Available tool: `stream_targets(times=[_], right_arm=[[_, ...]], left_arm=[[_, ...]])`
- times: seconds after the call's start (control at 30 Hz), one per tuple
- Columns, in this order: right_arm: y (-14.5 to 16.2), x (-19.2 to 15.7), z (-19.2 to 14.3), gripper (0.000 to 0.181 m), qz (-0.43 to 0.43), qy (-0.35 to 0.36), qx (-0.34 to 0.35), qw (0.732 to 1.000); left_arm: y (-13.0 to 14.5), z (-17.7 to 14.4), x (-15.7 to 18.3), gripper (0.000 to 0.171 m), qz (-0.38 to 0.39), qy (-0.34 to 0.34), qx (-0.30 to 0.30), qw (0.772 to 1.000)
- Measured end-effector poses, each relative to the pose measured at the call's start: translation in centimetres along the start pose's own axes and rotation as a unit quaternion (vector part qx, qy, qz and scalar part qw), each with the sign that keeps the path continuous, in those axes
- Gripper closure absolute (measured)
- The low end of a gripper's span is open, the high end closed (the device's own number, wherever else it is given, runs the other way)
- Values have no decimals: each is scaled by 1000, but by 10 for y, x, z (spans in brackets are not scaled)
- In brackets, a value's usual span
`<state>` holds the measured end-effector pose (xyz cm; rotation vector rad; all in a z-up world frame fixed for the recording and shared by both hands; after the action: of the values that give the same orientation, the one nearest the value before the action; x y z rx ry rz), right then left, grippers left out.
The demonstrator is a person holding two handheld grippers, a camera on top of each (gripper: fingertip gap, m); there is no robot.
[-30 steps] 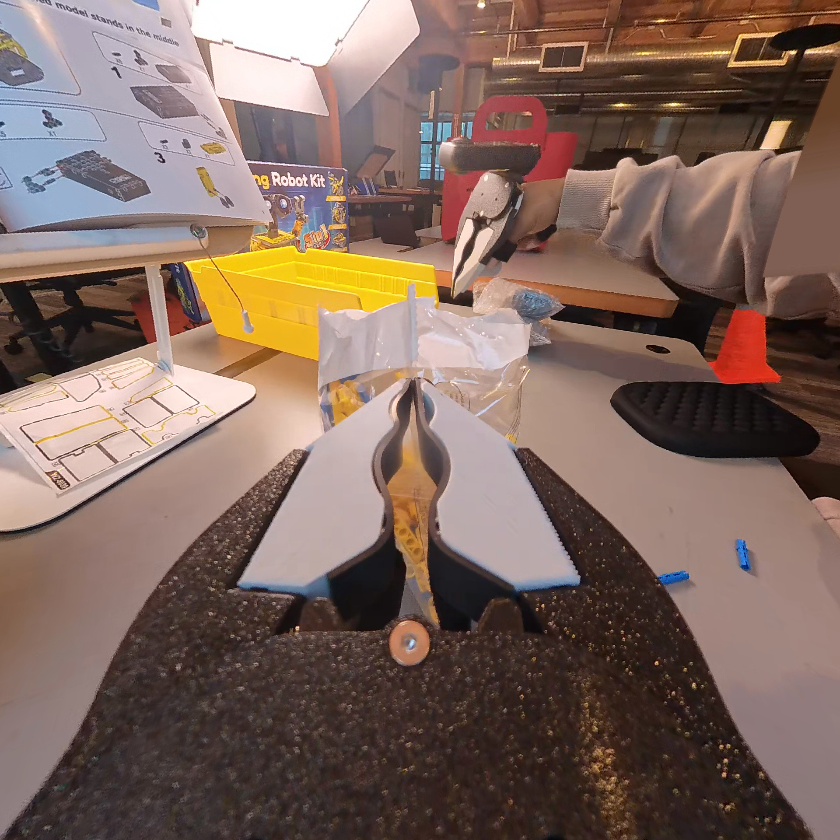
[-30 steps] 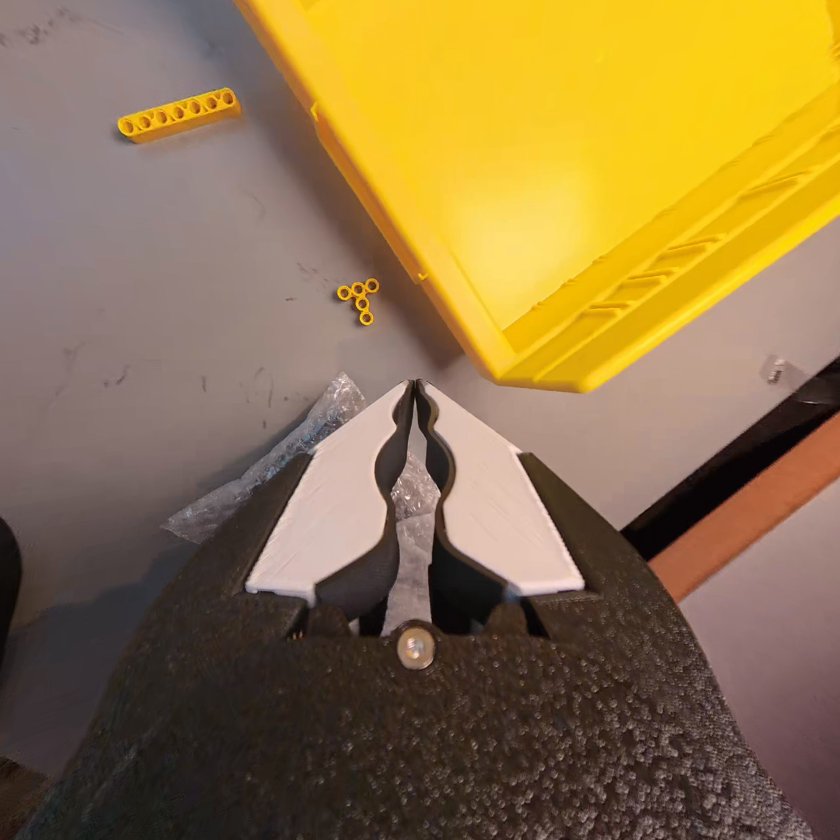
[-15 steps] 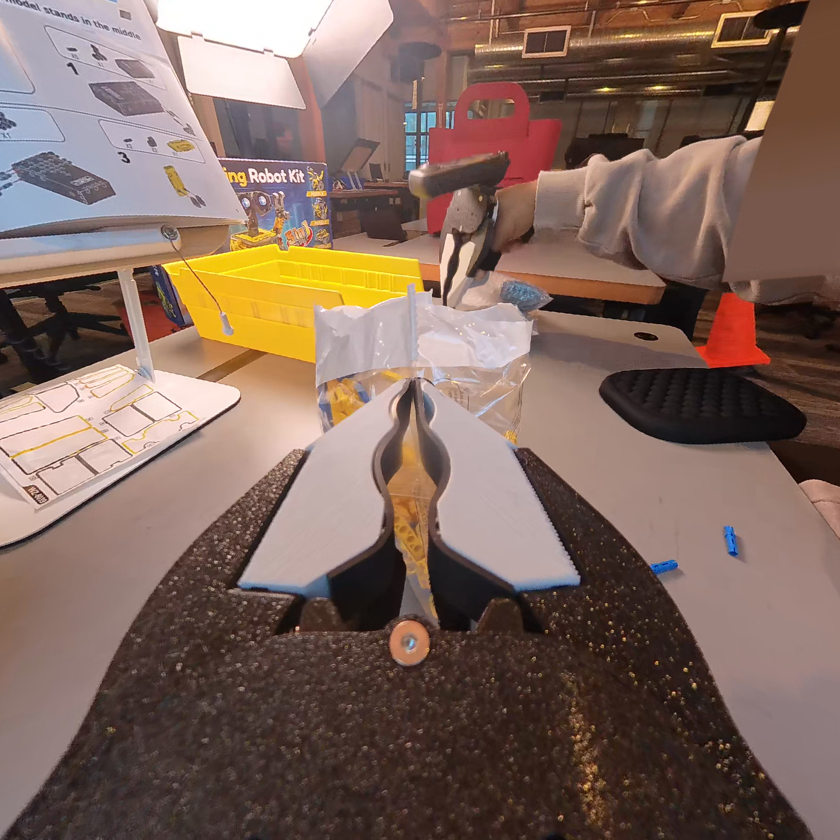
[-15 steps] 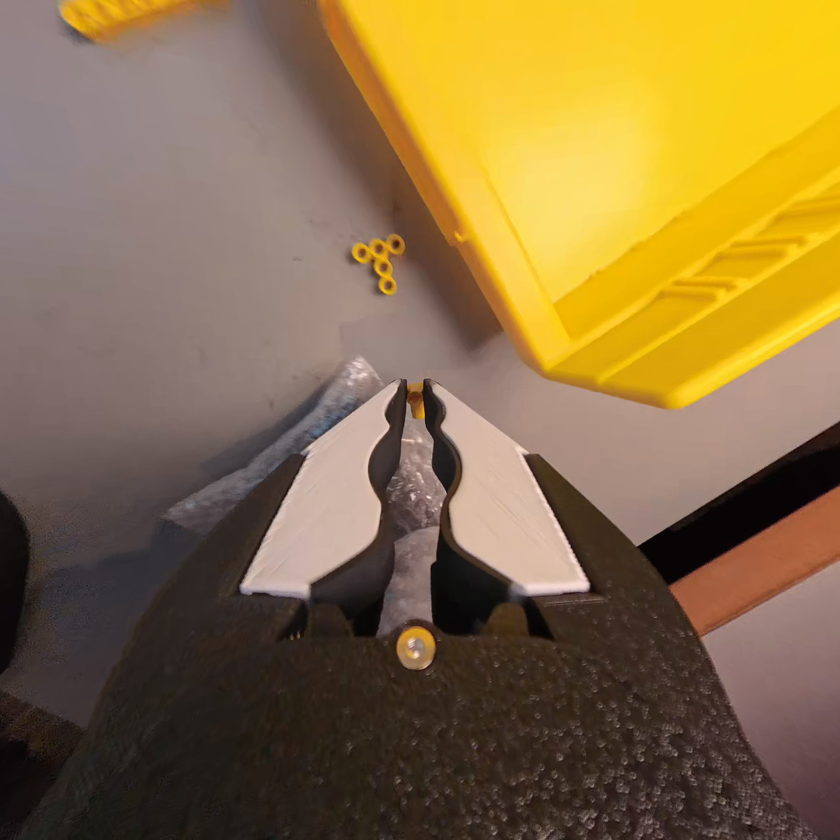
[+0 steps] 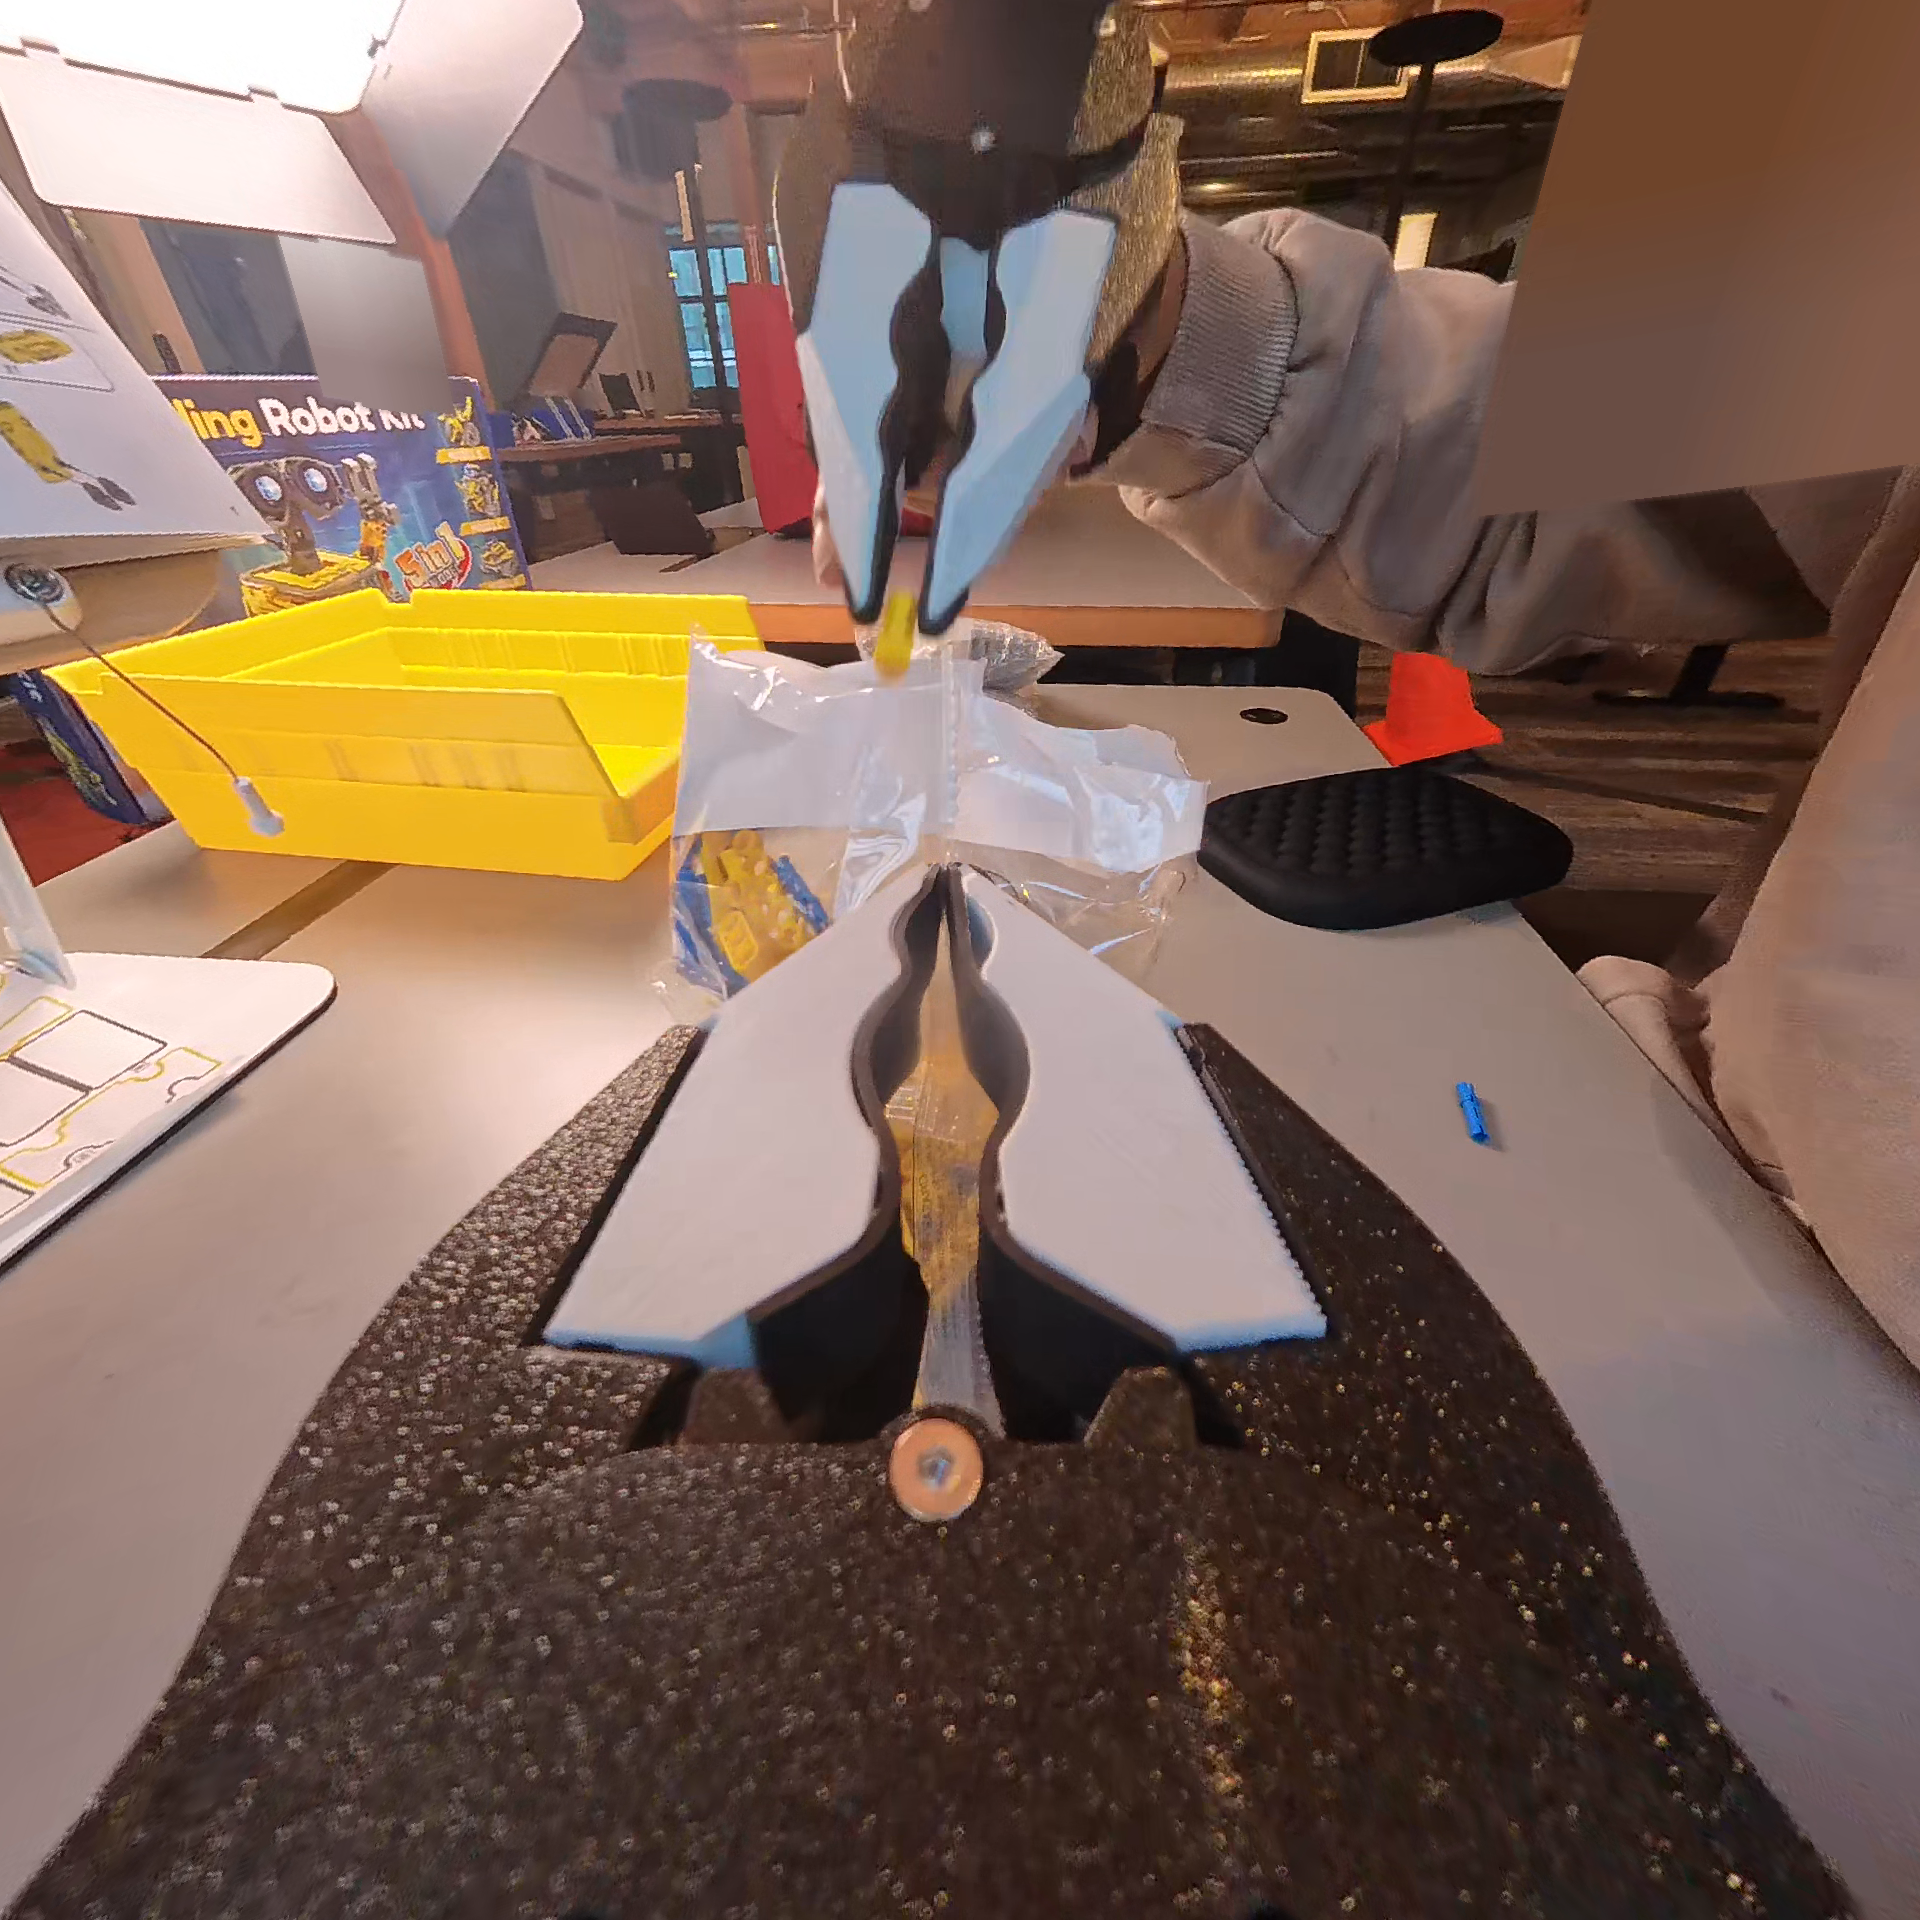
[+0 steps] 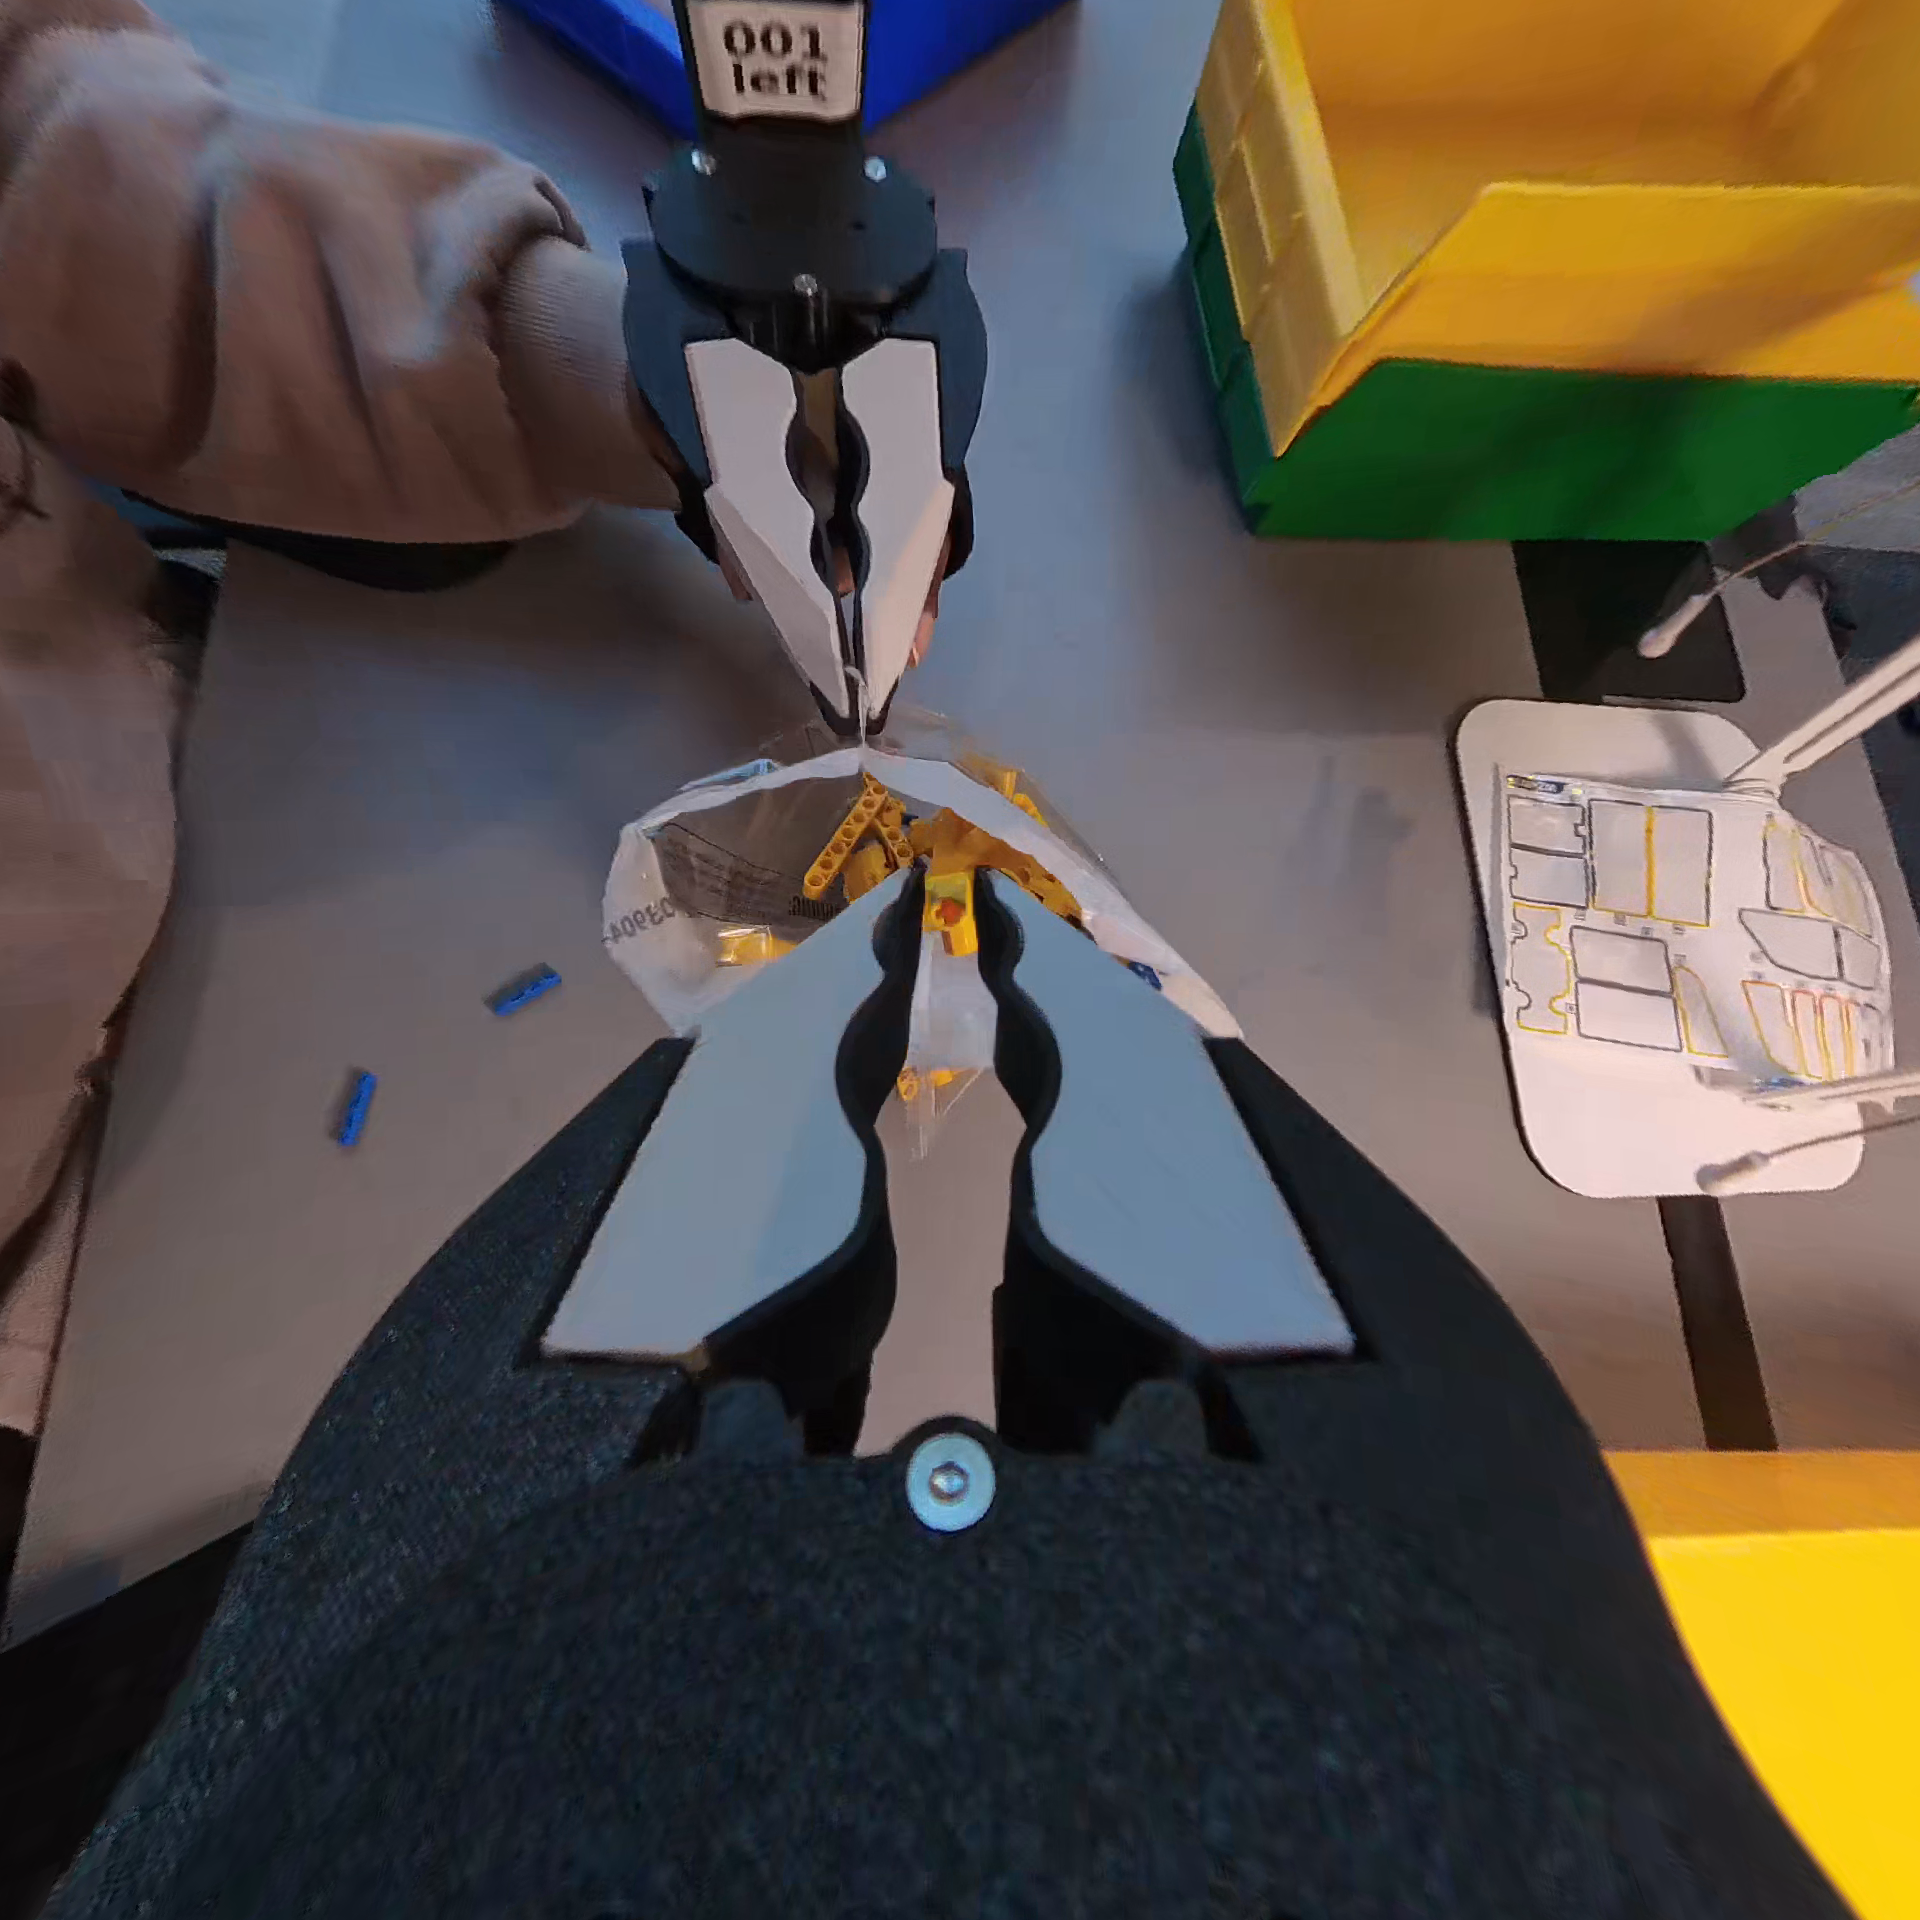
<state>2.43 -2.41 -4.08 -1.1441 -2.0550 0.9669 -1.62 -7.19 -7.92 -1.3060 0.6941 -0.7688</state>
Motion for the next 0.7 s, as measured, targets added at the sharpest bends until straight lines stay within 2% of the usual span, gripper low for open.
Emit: stream_targets(times=[0.07,0.13,0.27,0.37,0.5,0.6,0.7], right_arm=[[4,-4,15,156,-3,-1,-7,1000],[-5,-6,12,144,-2,16,26,1000],[-14,-34,-24,144,22,28,95,995],[21,-91,-29,146,31,-9,48,998],[93,-165,-1,149,79,-48,-46,995],[121,-194,21,149,96,-44,-64,992],[128,-201,31,149,92,-30,-68,993]], left_arm=[[-1,-1,-1,171,2,-2,0,1000],[-1,-2,0,171,4,-2,-2,1000],[-3,-4,-4,171,7,-14,-6,1000],[-2,-3,-4,171,11,-17,-12,1000],[-1,2,0,171,21,-13,-22,999],[0,6,4,171,29,-11,-28,999],[1,6,4,171,26,-12,-23,999]])
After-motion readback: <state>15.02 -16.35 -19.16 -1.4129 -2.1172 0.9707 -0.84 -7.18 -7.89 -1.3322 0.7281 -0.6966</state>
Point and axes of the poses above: each gripper's, where its closed fingertips meet, z out along the fingers, y out of its underside, x = y × z across the jaws, the point moved 1 cm from there along -z, back along the fingers, and after that the axes turned 9 degrees about x, right-handed, at the moved point
